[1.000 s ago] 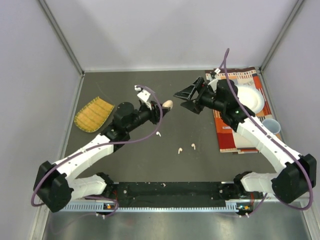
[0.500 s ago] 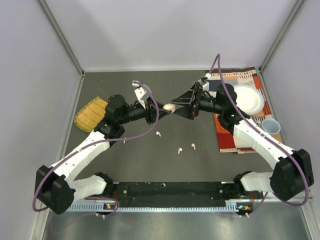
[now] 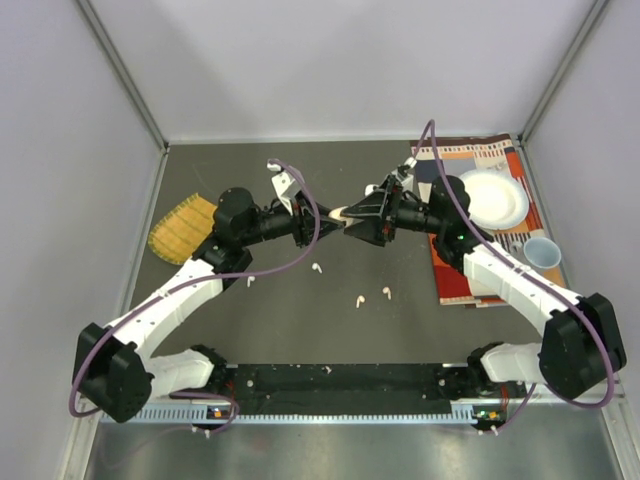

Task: Insert the wireless bluetooth earbuds into the charging case
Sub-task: Pass from the left arm to the right

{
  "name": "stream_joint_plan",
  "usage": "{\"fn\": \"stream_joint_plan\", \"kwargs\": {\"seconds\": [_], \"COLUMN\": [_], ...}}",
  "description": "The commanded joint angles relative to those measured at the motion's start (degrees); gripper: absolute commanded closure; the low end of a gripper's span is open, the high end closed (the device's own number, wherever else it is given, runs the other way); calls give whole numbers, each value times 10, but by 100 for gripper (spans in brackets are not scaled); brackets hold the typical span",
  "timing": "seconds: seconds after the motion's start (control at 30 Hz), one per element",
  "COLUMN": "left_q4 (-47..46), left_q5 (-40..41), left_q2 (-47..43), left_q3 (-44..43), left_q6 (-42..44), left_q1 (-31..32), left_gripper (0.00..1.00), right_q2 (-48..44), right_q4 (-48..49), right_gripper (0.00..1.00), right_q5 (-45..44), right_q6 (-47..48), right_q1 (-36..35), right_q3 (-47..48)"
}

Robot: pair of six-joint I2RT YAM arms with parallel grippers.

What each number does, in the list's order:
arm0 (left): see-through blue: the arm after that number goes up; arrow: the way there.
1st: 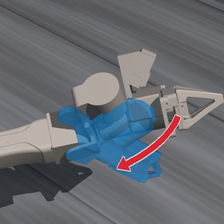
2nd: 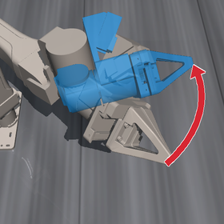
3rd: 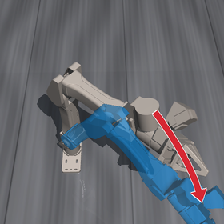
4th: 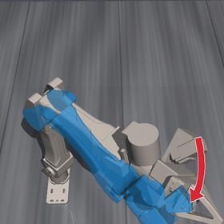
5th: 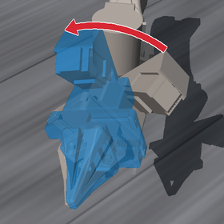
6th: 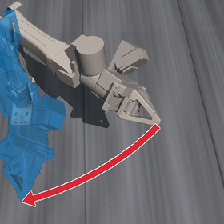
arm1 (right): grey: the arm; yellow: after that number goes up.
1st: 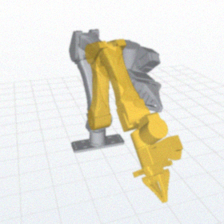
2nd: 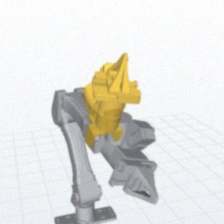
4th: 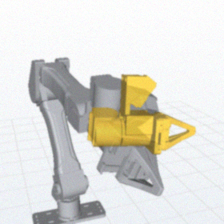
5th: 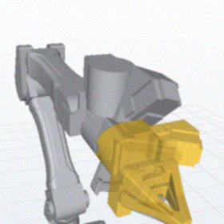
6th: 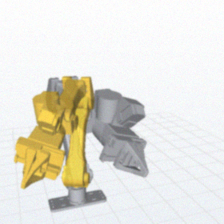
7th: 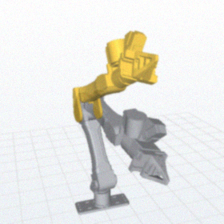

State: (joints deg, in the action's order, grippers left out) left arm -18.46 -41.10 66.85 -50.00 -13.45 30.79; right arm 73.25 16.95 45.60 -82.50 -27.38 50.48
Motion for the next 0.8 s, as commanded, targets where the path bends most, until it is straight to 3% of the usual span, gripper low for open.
{"fn": "stream_joint_plan", "kwargs": {"seconds": [0.0, 0.47, 0.77], "left_q4": [-42, -25, 2], "left_q5": [-5, -24, -23], "left_q2": [4, 4, 13], "left_q3": [-10, -11, -15], "left_q6": [-7, -2, 5], "left_q1": [-1, -1, -1], "left_gripper": [98, 98, 97], "right_q2": [5, 15, 8], "right_q4": [54, 79, 84], "right_gripper": [36, 41, 68], "right_q5": [12, -1, -1], "right_q6": [-29, -47, -52], "right_q1": [-7, -7, -7], "right_q3": [-10, -13, -26]}}
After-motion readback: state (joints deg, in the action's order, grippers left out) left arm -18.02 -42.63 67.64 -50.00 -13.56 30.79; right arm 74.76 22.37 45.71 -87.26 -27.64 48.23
